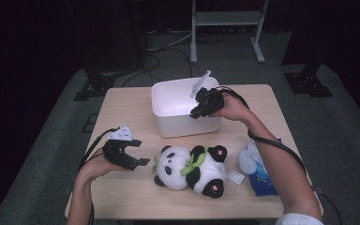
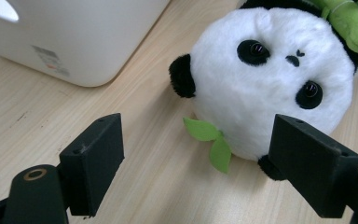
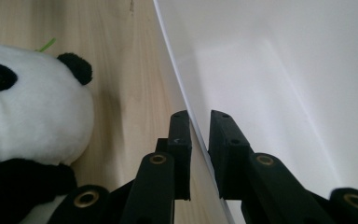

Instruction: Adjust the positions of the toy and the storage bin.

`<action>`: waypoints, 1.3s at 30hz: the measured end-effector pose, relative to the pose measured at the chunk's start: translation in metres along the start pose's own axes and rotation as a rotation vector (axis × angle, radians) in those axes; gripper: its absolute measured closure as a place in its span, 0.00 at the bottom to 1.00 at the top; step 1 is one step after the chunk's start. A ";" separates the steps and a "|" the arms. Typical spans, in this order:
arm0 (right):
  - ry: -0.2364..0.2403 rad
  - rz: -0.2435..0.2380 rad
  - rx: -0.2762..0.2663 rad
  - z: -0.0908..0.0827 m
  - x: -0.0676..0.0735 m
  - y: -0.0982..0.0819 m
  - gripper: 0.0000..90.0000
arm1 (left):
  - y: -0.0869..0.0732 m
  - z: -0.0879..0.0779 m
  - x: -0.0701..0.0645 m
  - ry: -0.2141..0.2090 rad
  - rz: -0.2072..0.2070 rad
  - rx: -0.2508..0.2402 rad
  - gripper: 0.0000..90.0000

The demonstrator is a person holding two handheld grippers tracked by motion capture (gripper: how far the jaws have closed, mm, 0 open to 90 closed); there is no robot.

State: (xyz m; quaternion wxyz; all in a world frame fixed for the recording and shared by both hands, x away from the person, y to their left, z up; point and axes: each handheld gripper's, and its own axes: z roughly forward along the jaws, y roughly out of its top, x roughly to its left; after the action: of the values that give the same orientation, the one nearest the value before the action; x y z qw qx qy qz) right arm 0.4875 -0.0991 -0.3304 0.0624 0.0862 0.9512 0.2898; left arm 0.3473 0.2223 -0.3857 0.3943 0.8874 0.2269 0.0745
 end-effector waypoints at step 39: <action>0.047 -0.006 0.003 -0.021 0.060 -0.025 0.87 | 0.000 0.003 -0.002 -0.009 0.006 0.013 0.19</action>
State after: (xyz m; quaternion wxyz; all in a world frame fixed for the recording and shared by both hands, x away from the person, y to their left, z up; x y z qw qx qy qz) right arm 0.4217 -0.1187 -0.3309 0.0407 0.0764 0.9531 0.2901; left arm 0.3463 0.2194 -0.3871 0.3895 0.8909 0.2227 0.0703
